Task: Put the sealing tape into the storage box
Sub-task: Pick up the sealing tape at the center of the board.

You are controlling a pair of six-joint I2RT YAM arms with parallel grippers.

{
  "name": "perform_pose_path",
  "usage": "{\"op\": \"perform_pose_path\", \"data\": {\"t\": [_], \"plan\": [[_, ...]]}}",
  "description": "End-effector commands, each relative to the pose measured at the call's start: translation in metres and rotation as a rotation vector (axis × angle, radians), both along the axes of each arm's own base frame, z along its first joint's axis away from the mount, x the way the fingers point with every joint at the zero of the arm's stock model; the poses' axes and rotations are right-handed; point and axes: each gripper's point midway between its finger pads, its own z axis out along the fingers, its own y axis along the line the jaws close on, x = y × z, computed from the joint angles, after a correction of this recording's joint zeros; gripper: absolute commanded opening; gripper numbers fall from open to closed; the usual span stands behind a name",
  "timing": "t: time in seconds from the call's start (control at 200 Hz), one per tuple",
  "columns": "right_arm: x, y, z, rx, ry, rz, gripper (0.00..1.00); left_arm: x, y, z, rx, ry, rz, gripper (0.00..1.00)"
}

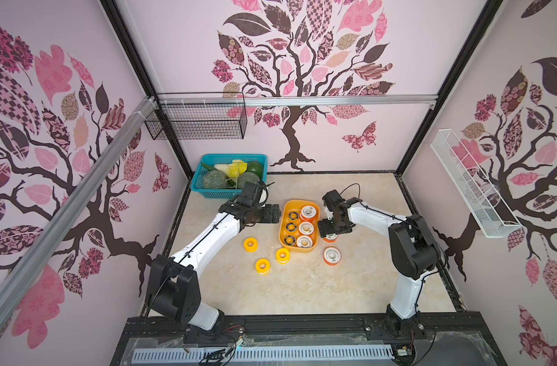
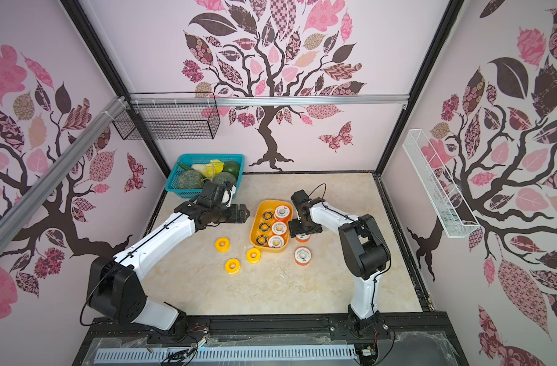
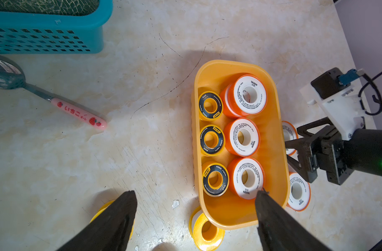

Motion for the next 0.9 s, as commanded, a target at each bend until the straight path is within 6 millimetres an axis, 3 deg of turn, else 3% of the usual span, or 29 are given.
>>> {"op": "perform_pose_path", "data": {"t": [0.0,0.665,0.895], "plan": [[0.003,0.005,-0.005,-0.006,0.011,-0.004,0.89,0.002,0.001,-0.006,0.005,0.012,-0.001,0.90],[0.011,0.006,-0.013,-0.008,0.003,-0.028,0.73,0.003,-0.002,-0.017,0.005,0.048,-0.004,0.90],[0.011,0.003,-0.001,0.012,-0.030,-0.036,0.72,0.010,-0.009,-0.041,-0.024,0.106,0.018,0.87]]}}
